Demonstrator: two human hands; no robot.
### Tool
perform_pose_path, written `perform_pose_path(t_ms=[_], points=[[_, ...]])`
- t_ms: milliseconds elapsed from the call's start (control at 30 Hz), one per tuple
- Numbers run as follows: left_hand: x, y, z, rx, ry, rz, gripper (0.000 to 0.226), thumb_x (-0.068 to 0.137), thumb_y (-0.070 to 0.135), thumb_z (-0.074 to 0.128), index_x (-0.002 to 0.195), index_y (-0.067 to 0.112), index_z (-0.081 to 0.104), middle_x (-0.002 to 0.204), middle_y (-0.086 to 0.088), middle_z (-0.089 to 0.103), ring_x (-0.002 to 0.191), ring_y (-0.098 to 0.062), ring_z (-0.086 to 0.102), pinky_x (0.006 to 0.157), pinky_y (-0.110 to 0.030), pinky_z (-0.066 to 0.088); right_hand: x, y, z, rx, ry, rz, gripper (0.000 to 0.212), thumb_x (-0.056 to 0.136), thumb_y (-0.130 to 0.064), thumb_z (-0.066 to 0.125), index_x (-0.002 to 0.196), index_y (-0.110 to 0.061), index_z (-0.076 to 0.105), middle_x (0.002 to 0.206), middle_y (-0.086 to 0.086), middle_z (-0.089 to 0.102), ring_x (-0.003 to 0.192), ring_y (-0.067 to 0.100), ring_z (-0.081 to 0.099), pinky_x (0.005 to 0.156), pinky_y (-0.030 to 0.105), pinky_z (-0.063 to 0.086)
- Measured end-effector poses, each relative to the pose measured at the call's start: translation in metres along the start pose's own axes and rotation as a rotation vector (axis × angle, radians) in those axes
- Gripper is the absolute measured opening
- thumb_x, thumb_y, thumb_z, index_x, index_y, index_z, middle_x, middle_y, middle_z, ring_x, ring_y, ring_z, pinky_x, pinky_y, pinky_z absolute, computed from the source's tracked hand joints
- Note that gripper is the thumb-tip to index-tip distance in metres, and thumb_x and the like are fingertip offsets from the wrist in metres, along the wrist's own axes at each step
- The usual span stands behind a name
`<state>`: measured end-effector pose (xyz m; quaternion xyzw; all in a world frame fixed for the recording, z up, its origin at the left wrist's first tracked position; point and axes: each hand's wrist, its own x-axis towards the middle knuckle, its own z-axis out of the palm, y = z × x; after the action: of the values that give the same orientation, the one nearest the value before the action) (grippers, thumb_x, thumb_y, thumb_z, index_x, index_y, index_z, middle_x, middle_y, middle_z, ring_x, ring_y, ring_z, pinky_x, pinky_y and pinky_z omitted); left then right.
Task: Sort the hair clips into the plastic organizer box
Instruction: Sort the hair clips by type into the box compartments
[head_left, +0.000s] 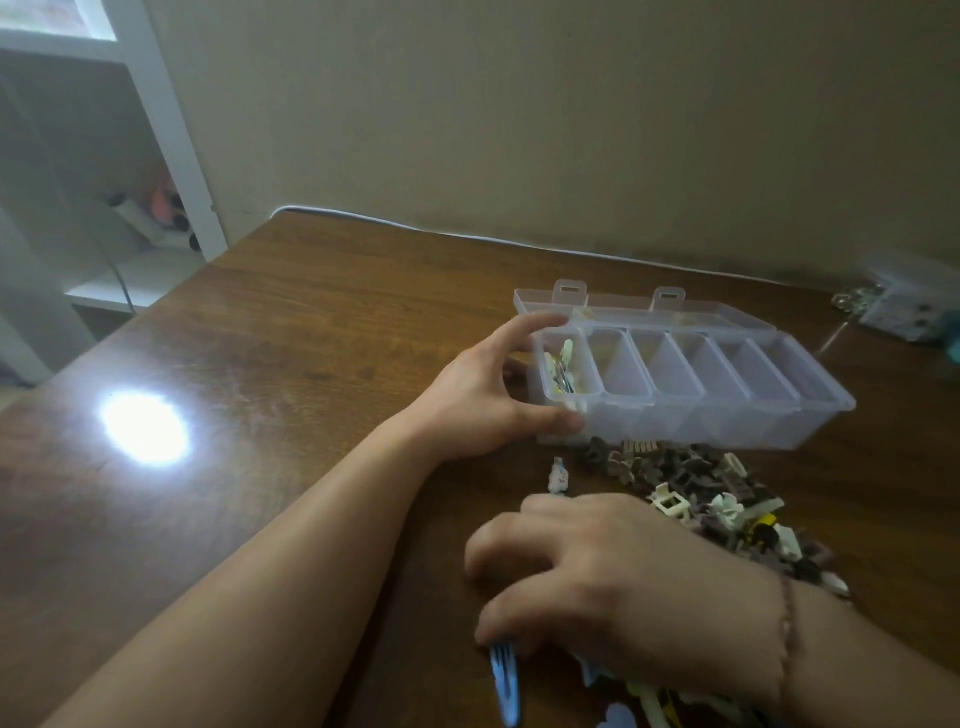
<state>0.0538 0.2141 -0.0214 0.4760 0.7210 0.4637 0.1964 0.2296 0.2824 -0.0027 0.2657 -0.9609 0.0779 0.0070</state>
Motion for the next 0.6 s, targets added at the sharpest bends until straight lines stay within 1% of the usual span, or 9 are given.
perform_pose_path(t_ms=[100, 167, 233, 300, 333, 400, 467, 533, 600], points=[[0.000, -0.002, -0.001, -0.004, -0.022, 0.012, 0.103, 0.069, 0.041, 0.086, 0.145, 0.053, 0.018, 0.138, 0.004, 0.049, 0.120, -0.008, 0.053, 0.094, -0.020, 0.045, -0.001, 0.000, 0.003, -0.095, 0.145, -0.015, 0.008, 0.092, -0.029, 0.061, 0.093, -0.030, 0.069, 0.102, -0.010, 0.065, 0.082, 0.011, 0.053, 0.060, 0.034, 0.048], [-0.001, -0.003, -0.002, -0.014, -0.041, 0.007, 0.108, 0.070, 0.038, 0.085, 0.146, 0.052, 0.011, 0.138, 0.003, 0.049, 0.122, -0.011, 0.053, 0.096, -0.022, 0.044, -0.006, 0.002, -0.005, -0.082, 0.298, 0.066, 0.009, 0.091, -0.023, 0.060, 0.094, -0.025, 0.069, 0.090, -0.008, 0.066, 0.078, 0.012, 0.056, 0.061, 0.034, 0.049], [-0.001, -0.003, -0.002, -0.028, -0.050, 0.013, 0.107, 0.070, 0.034, 0.084, 0.147, 0.049, 0.012, 0.135, 0.002, 0.049, 0.119, -0.010, 0.054, 0.096, -0.019, 0.046, -0.015, 0.010, -0.022, 0.059, 0.531, 0.285, 0.015, 0.090, -0.027, 0.059, 0.103, -0.025, 0.067, 0.084, -0.008, 0.064, 0.075, 0.006, 0.058, 0.062, 0.025, 0.051], [-0.001, -0.002, -0.002, -0.062, -0.047, 0.009, 0.103, 0.071, 0.029, 0.083, 0.148, 0.047, 0.016, 0.132, 0.006, 0.048, 0.114, -0.006, 0.054, 0.086, -0.008, 0.047, -0.023, 0.025, -0.038, 0.102, 0.781, 0.517, 0.019, 0.089, -0.029, 0.059, 0.108, -0.027, 0.062, 0.079, -0.012, 0.062, 0.072, 0.002, 0.059, 0.061, 0.012, 0.049], [-0.002, -0.001, -0.002, -0.081, -0.040, 0.003, 0.101, 0.072, 0.027, 0.083, 0.147, 0.046, 0.018, 0.131, 0.008, 0.047, 0.111, -0.003, 0.053, 0.081, -0.004, 0.046, -0.025, 0.034, -0.042, 0.076, 0.837, 0.613, 0.016, 0.089, -0.024, 0.062, 0.105, -0.025, 0.063, 0.077, -0.014, 0.062, 0.070, 0.000, 0.059, 0.060, 0.009, 0.047], [-0.002, 0.000, -0.002, -0.095, -0.021, -0.004, 0.100, 0.070, 0.025, 0.083, 0.146, 0.046, 0.021, 0.127, 0.013, 0.048, 0.108, 0.002, 0.053, 0.076, -0.001, 0.045, -0.024, 0.049, -0.040, -0.026, 0.810, 0.732, 0.010, 0.088, -0.017, 0.065, 0.097, -0.021, 0.067, 0.075, -0.011, 0.064, 0.065, -0.001, 0.059, 0.058, 0.016, 0.052], [-0.003, 0.002, -0.002, -0.098, -0.017, -0.011, 0.101, 0.064, 0.031, 0.080, 0.145, 0.048, 0.022, 0.126, 0.015, 0.050, 0.107, 0.002, 0.055, 0.078, -0.005, 0.047, -0.022, 0.058, -0.032, -0.048, 0.760, 0.752, 0.010, 0.088, -0.020, 0.062, 0.094, -0.020, 0.070, 0.076, -0.007, 0.067, 0.068, 0.005, 0.062, 0.061, 0.033, 0.057], [-0.003, 0.003, -0.001, -0.093, -0.027, -0.017, 0.100, 0.063, 0.035, 0.077, 0.146, 0.047, 0.021, 0.135, 0.009, 0.048, 0.113, -0.004, 0.055, 0.084, -0.014, 0.050, -0.022, 0.060, -0.026, -0.020, 0.701, 0.720, 0.015, 0.089, -0.027, 0.058, 0.094, -0.020, 0.070, 0.080, -0.006, 0.066, 0.075, 0.010, 0.061, 0.066, 0.038, 0.056], [-0.004, 0.003, -0.001, -0.085, -0.036, -0.023, 0.100, 0.064, 0.037, 0.076, 0.147, 0.046, 0.021, 0.143, 0.004, 0.045, 0.119, -0.011, 0.054, 0.097, -0.029, 0.049, -0.020, 0.057, -0.026, -0.049, 0.628, 0.699, 0.020, 0.091, -0.034, 0.053, 0.092, -0.022, 0.069, 0.085, -0.007, 0.064, 0.084, 0.013, 0.058, 0.073, 0.042, 0.052]])
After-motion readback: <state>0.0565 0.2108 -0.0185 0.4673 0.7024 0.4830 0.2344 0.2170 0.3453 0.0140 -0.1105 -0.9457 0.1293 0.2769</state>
